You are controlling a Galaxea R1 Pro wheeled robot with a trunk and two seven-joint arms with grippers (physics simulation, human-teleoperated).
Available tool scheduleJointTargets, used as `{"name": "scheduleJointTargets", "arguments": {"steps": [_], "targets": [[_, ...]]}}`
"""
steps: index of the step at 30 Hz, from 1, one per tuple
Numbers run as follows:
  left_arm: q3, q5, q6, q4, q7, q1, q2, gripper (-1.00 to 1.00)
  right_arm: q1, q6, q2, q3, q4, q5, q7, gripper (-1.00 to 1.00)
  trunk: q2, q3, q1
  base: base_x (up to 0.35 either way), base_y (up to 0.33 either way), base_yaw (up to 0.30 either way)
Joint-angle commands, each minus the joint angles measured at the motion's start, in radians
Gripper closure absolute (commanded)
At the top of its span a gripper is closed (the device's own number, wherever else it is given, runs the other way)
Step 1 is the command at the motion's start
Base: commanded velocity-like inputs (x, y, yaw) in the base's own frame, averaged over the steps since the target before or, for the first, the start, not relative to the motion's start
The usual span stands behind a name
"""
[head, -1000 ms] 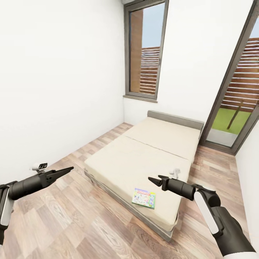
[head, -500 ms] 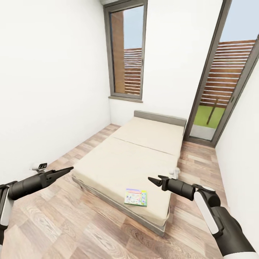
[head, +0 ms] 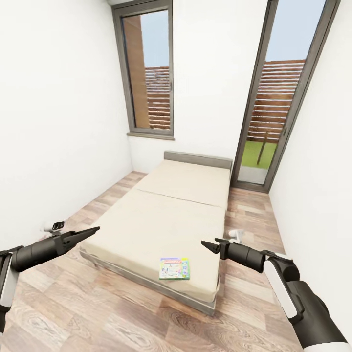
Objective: Put all the toys in the child's room - the three board games (two on the bed and one on the table), the two jigsaw puzzles on the table, and the tennis ball on the table - inside the toy box on the table in the child's room.
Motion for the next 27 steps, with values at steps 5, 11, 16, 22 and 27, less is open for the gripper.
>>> {"name": "scheduleJointTargets", "arguments": {"steps": [5,11,16,22,27], "targets": [[0.000,0.000,0.011,0.000,-0.003,-0.001,0.000,-1.00,-0.001,0.007,0.000,0.002,0.000,-0.007,-0.002,-1.00,-0.002,0.000,0.001,0.000,0.029,-0.279],[0.000,0.000,0.011,0.000,-0.003,-0.001,0.000,-1.00,-0.001,0.006,0.000,0.002,0.000,-0.006,-0.002,-1.00,-0.002,0.002,0.001,0.000,0.064,-0.279],[0.000,-0.001,0.011,0.000,-0.003,-0.001,0.000,-1.00,-0.001,0.006,0.000,0.004,0.000,-0.007,-0.002,-1.00,-0.002,0.005,0.001,0.000,0.218,-0.279],[0.001,-0.001,0.011,0.000,-0.003,-0.001,0.000,-1.00,-0.001,0.006,0.000,0.004,0.000,-0.006,-0.002,-1.00,-0.002,0.009,0.001,0.000,0.173,-0.279],[0.000,0.000,0.010,0.000,-0.003,-0.001,0.000,-1.00,-0.001,0.007,0.000,0.004,0.000,-0.005,-0.003,-1.00,-0.002,0.013,0.001,0.000,0.039,-0.278]]}}
